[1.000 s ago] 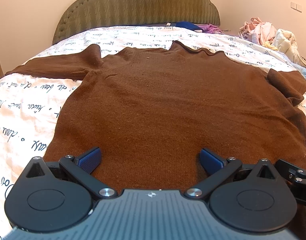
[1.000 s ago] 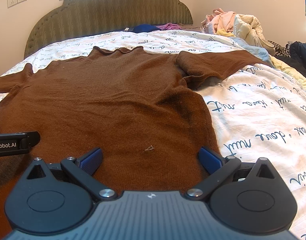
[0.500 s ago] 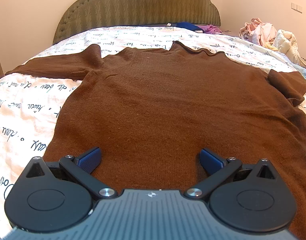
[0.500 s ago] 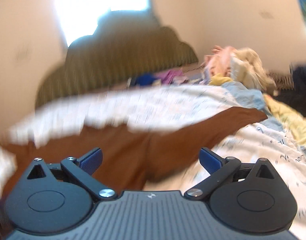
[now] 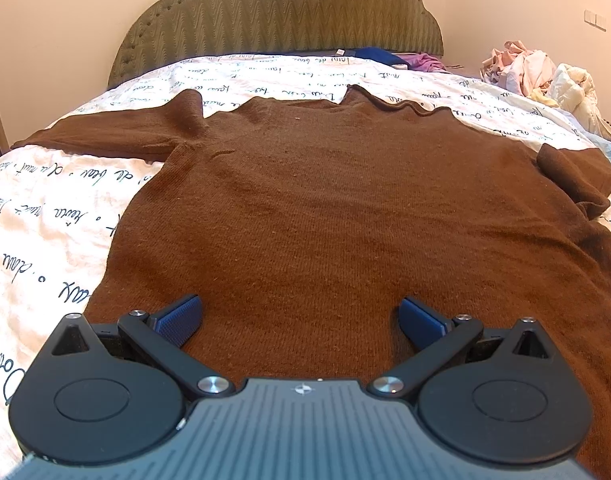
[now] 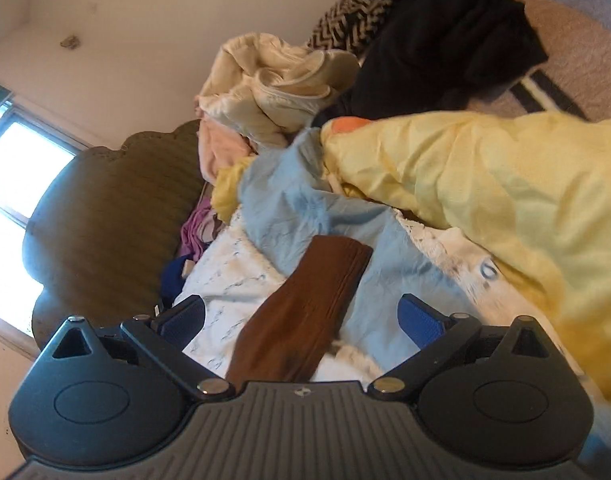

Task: Fold small clothes
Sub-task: 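Grasp the sweater sleeve cuff with the right gripper and fold it across the body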

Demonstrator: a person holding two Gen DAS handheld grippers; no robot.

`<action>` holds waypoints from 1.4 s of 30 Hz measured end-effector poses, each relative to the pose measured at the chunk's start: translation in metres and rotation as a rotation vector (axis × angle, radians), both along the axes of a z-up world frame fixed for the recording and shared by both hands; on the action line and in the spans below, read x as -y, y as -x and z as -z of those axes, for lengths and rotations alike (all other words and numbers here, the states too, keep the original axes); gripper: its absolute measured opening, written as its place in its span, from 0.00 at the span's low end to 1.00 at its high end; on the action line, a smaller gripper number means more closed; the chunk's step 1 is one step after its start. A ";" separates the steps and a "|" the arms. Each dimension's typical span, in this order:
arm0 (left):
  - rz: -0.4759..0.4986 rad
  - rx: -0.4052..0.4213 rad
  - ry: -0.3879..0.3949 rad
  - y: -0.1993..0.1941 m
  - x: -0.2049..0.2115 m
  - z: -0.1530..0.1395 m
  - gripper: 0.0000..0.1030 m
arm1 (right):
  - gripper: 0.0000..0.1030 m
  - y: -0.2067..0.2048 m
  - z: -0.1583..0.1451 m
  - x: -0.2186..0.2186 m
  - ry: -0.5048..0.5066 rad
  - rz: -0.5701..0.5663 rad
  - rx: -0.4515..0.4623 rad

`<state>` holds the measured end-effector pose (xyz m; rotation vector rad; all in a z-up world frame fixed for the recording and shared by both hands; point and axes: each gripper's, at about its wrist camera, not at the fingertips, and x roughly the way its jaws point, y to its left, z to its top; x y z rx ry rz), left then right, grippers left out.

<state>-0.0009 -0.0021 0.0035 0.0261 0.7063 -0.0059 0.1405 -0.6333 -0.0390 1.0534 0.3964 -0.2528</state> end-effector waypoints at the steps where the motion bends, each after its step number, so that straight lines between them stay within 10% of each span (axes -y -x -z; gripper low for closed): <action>1: 0.000 0.000 0.002 0.000 0.000 0.000 1.00 | 1.00 -0.008 0.004 0.001 -0.008 -0.001 0.006; 5: -0.001 0.002 0.008 -0.002 -0.001 0.001 1.00 | 0.96 -0.035 0.008 0.003 -0.001 -0.017 0.014; 9: -0.003 0.003 0.009 -0.003 -0.001 0.001 1.00 | 0.18 -0.047 0.011 0.004 0.070 -0.016 -0.053; 15: -0.003 0.005 0.017 -0.003 0.000 0.001 1.00 | 0.11 -0.015 -0.012 -0.011 0.128 -0.012 0.026; 25: -0.005 0.010 0.033 -0.002 -0.002 0.000 1.00 | 0.11 0.036 -0.119 -0.195 0.319 -0.330 0.252; 31: -0.001 0.015 0.055 -0.001 -0.004 0.000 1.00 | 0.12 0.011 -0.111 -0.361 0.270 -0.576 0.262; 35: 0.003 0.019 0.074 0.001 -0.007 0.000 1.00 | 0.96 -0.008 -0.068 -0.423 0.333 -0.606 0.139; 42: 0.032 0.053 0.178 0.005 -0.022 -0.002 1.00 | 0.95 0.057 -0.046 -0.371 0.249 -0.544 0.168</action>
